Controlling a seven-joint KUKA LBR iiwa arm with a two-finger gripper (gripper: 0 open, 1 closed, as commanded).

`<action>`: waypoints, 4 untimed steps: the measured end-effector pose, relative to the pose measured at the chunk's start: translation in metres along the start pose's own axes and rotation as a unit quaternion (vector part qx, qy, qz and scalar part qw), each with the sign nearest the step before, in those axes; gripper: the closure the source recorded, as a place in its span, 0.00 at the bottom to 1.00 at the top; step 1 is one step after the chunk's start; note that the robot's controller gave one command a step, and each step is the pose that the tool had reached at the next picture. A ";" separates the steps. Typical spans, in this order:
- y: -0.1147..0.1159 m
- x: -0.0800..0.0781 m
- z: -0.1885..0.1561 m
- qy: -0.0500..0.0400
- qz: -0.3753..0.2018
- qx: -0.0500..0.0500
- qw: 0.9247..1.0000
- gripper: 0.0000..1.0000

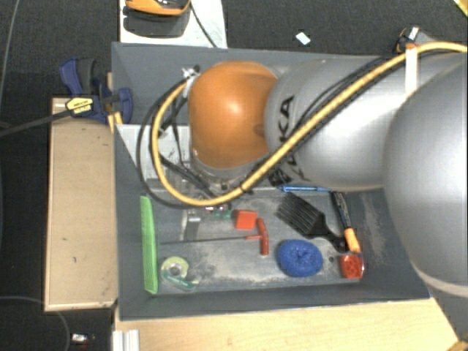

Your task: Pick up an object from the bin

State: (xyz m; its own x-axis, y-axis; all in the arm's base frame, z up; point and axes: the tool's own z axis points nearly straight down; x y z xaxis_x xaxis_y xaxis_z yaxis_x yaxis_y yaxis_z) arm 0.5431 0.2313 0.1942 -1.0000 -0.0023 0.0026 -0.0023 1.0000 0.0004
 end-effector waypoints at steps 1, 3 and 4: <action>-0.001 -0.002 -0.003 -0.003 0.002 -0.001 1.000 0.00; 0.010 0.043 0.060 -0.007 0.050 -0.002 0.999 0.00; -0.001 0.061 0.065 -0.002 0.031 0.000 1.000 0.00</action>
Offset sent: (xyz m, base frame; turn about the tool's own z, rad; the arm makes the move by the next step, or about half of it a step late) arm -0.0545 0.0215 -0.0566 0.1248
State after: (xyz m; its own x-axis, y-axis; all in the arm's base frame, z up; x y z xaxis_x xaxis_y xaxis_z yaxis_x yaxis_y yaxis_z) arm 0.4821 0.2302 0.1291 -0.9982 0.0594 -0.0005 0.0594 0.9982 0.0006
